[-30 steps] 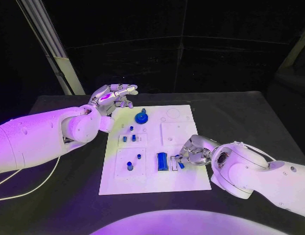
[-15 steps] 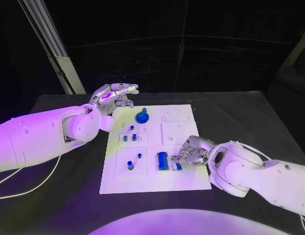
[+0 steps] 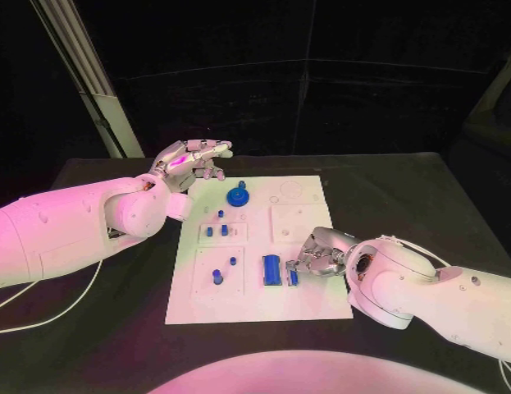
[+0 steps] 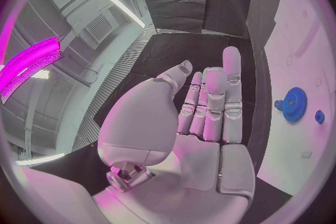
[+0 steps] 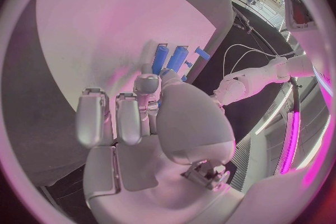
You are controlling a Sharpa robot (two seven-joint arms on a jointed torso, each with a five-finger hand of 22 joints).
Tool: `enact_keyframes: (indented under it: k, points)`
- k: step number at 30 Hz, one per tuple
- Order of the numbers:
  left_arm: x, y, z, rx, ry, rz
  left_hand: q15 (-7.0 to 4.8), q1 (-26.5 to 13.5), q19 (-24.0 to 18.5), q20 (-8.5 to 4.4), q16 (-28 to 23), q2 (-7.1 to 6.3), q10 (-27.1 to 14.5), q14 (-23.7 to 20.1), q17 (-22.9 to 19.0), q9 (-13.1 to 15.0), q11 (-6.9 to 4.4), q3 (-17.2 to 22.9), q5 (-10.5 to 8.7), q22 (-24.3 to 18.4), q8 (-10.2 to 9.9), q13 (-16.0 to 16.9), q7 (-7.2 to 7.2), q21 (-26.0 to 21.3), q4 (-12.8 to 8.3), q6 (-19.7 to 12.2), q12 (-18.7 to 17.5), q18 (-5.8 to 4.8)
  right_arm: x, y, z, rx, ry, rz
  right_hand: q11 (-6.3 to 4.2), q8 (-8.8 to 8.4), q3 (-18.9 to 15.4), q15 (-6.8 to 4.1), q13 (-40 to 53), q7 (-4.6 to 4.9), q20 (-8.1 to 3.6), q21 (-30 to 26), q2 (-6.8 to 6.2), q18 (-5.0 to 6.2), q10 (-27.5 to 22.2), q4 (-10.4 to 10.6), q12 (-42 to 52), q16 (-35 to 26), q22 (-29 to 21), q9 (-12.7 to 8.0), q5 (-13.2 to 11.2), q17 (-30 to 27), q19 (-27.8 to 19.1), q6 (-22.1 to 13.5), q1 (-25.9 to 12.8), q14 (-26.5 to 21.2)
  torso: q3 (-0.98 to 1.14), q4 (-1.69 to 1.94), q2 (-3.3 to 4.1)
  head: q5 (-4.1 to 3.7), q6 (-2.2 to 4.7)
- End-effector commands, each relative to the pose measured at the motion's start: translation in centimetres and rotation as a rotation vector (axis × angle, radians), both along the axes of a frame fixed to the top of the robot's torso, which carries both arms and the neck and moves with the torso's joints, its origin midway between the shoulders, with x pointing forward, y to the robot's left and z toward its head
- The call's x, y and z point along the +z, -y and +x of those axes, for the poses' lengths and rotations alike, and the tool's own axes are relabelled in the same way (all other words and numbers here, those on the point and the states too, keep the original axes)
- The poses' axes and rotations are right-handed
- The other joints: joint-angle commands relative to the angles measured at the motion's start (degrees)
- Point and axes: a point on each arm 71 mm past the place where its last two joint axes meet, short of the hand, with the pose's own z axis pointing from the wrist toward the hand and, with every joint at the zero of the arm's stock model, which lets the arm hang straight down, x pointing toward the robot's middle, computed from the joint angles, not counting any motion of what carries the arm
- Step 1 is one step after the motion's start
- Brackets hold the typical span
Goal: Assemble the parts on the task board
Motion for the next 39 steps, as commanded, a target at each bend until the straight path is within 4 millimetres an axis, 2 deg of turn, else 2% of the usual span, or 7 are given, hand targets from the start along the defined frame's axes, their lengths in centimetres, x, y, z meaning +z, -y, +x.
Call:
enact_keyframes:
  k: [1, 8, 18, 28, 32, 34, 39]
  points:
    - [0.2, 0.1, 0.0, -0.012, 0.004, -0.006, -0.14, 0.46, -0.03, 0.34, -0.31, -0.18, -0.55, -0.36, -0.07, -0.03, 0.01, 0.04, 0.17, -0.08, 0.39, -0.08, 0.14, -0.19, -0.40, -0.33, 0.20, 0.39, 0.1, -0.3, 0.0, 0.021, 0.014, -0.011, 0.11, -0.40, -0.58, -0.35, 0.09, 0.43, -0.45, 0.27, -0.21, -0.51, 0.45, 0.16, -0.26, 0.34, 0.08, -0.05, -0.11, 0.10, -0.05, 0.14, -1.13, 3.03, 0.00, -0.05, -0.02, 0.02, -0.04]
    - [0.1, 0.1, 0.0, -0.012, 0.004, -0.006, -0.14, 0.46, -0.03, 0.34, -0.31, -0.18, -0.55, -0.36, -0.08, -0.03, 0.00, 0.05, 0.17, -0.09, 0.40, -0.09, 0.14, -0.20, -0.40, -0.34, 0.21, 0.39, 0.1, -0.5, 0.0, 0.022, 0.017, -0.008, 0.14, -0.58, -1.68, -0.33, 0.14, 0.45, -0.45, 0.20, -0.52, -0.49, 0.55, 0.14, -0.42, 0.27, -0.01, 0.17, -1.74, 0.05, -0.13, 0.31, -3.12, 3.02, 0.00, -0.03, -0.01, 0.03, -0.08]
    - [0.1, 0.1, 0.0, -0.013, 0.002, -0.005, -0.15, 0.42, -0.01, 0.35, -0.26, -0.15, -0.64, -0.44, -0.25, -0.03, 0.00, 0.07, 0.15, -0.21, 0.58, -0.12, 0.14, -0.28, -0.45, -0.41, 0.42, 0.40, 0.0, -0.5, 0.0, 0.036, 0.009, -0.021, 0.24, -0.97, -5.59, -0.24, 0.28, 0.48, -0.34, -0.04, -0.42, -0.41, 0.57, 0.04, -0.87, -0.02, -0.31, 0.81, -12.29, -0.21, -0.36, 0.52, -6.77, 2.96, 0.00, -0.04, -0.03, 0.04, -0.11]
    - [0.1, 0.1, 0.0, -0.013, 0.002, -0.005, -0.15, 0.42, -0.01, 0.35, -0.26, -0.15, -0.64, -0.44, -0.25, -0.03, 0.00, 0.07, 0.15, -0.21, 0.58, -0.12, 0.14, -0.28, -0.45, -0.41, 0.42, 0.40, 0.4, 0.1, -0.2, 0.017, 0.029, 0.004, 0.35, -1.33, -6.41, -0.18, -0.24, 0.63, -0.31, -0.39, -0.37, -0.27, 0.23, -0.10, -1.88, -0.53, -0.94, 0.92, -13.43, -0.94, -0.78, 0.04, -6.62, 2.81, 0.10, -0.09, -0.05, 0.05, 0.15]
    - [0.1, 0.1, 0.0, -0.013, 0.002, -0.005, -0.15, 0.42, -0.01, 0.35, -0.26, -0.15, -0.64, -0.44, -0.25, -0.03, 0.00, 0.07, 0.15, -0.21, 0.58, -0.12, 0.14, -0.28, -0.45, -0.41, 0.42, 0.40, 0.8, 1.1, -0.4, 0.016, 0.040, 0.067, 1.13, -2.75, -7.20, 0.40, -4.61, 1.59, 0.07, -2.13, -1.01, 0.37, -2.63, -0.55, -8.95, -2.77, -4.05, 0.59, -13.13, -4.11, -2.82, -2.50, -4.98, 2.04, 0.11, -0.12, -0.20, 0.31, 0.40]
    - [0.1, 0.0, 0.0, -0.011, 0.002, -0.004, -0.15, 0.42, -0.01, 0.35, -0.26, -0.15, -0.64, -0.44, -0.25, -0.03, 0.00, 0.07, 0.15, -0.21, 0.58, -0.12, 0.14, -0.28, -0.45, -0.41, 0.42, 0.40, 1.1, 2.0, -0.5, 0.013, 0.046, 0.106, 1.99, -4.00, -7.45, 1.08, -9.51, 2.60, 0.63, -3.64, -1.27, 0.85, -5.98, -0.85, -16.41, -4.81, -6.50, 0.08, -13.24, -6.73, -4.43, -5.10, -3.15, 1.34, 0.04, -0.10, -0.34, 0.45, 0.35]
    - [0.1, -0.1, 0.1, -0.006, 0.005, -0.003, -0.15, 0.42, -0.01, 0.35, -0.26, -0.15, -0.64, -0.44, -0.25, -0.03, 0.00, 0.07, 0.15, -0.21, 0.58, -0.12, 0.14, -0.28, -0.45, -0.41, 0.42, 0.40, 2.2, 4.5, 0.5, -0.034, 0.088, 0.249, 2.63, -4.63, -7.26, 1.63, -12.04, 3.42, 1.39, -6.82, -1.25, 1.94, -7.32, -2.32, -18.89, -9.41, -11.43, -0.35, -12.53, -12.47, -7.39, -7.26, 2.29, 0.08, -0.24, -0.20, -0.73, 0.16, 1.04]
